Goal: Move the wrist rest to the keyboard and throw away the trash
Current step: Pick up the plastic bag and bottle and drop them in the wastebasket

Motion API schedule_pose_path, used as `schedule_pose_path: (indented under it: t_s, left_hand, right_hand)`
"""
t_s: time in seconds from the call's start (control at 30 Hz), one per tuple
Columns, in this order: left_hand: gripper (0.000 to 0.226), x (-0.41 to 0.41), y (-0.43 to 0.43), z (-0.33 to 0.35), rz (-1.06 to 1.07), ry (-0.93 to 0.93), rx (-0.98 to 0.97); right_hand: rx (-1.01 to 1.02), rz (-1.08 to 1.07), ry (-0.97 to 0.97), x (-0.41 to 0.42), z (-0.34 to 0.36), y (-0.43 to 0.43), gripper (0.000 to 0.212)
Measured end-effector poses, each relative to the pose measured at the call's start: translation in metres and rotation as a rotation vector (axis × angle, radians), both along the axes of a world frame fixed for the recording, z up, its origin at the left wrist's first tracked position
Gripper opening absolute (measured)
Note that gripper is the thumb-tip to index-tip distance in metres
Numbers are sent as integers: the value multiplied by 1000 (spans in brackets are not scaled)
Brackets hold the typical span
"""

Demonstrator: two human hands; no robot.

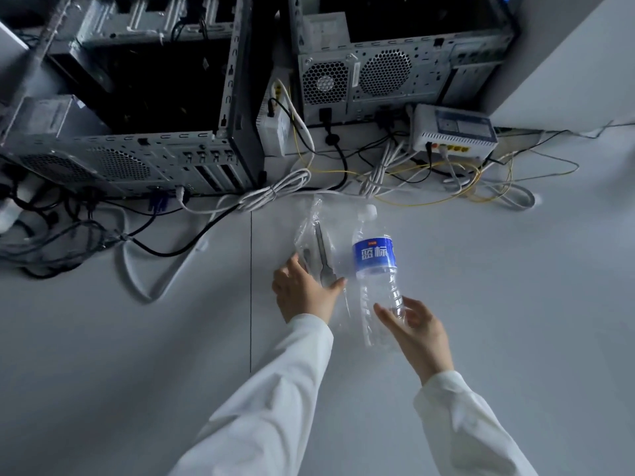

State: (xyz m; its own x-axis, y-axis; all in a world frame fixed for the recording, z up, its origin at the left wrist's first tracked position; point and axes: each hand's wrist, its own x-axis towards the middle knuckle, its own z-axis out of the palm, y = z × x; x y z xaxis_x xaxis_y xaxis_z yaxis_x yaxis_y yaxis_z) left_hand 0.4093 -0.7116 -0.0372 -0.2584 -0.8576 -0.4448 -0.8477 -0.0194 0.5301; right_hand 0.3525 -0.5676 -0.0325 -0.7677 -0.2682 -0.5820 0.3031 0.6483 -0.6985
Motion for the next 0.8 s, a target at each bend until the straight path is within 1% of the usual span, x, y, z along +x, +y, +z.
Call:
schedule_pose_path:
  t_s: [0.03, 0.1, 0.17, 0.27, 0.37, 0.43, 0.53, 0.63, 0.7, 0.8]
  left_hand:
    - [93, -1, 0, -1, 0, -11, 3]
    - [89, -2, 3, -4, -6, -44, 15]
    - [81, -1, 6, -7, -7, -64, 11]
    - [63, 3, 9, -11, 8, -21, -5]
    - [50, 9, 10, -9, 37, 48, 45]
    - [49, 16, 11, -4, 55, 103, 105]
    - [54, 26, 14, 2, 81, 201, 191]
    - [62, 38, 17, 8, 158, 345, 341]
    - [63, 47, 20, 13, 196, 429, 427]
    - [62, 64, 25, 20, 196, 484, 509]
  right_hand:
    - [-19, -14, -9, 0, 0, 3, 47]
    - [-41, -35, -14, 0, -1, 8, 45]
    - [-58, -49, -15, 1, 0, 12, 43]
    - [-60, -46, -17, 4, -1, 15, 44]
    - [-67, -48, -14, 7, -4, 19, 42]
    - [-79, -53, -21, 11, -4, 22, 42]
    - [-98, -63, -38, 18, 0, 26, 42]
    - [-125, -96, -46, 30, 5, 31, 39]
    - [-150, -131, -52, 41, 11, 34, 36]
    - [-165, -178, -39, 62, 20, 40, 38]
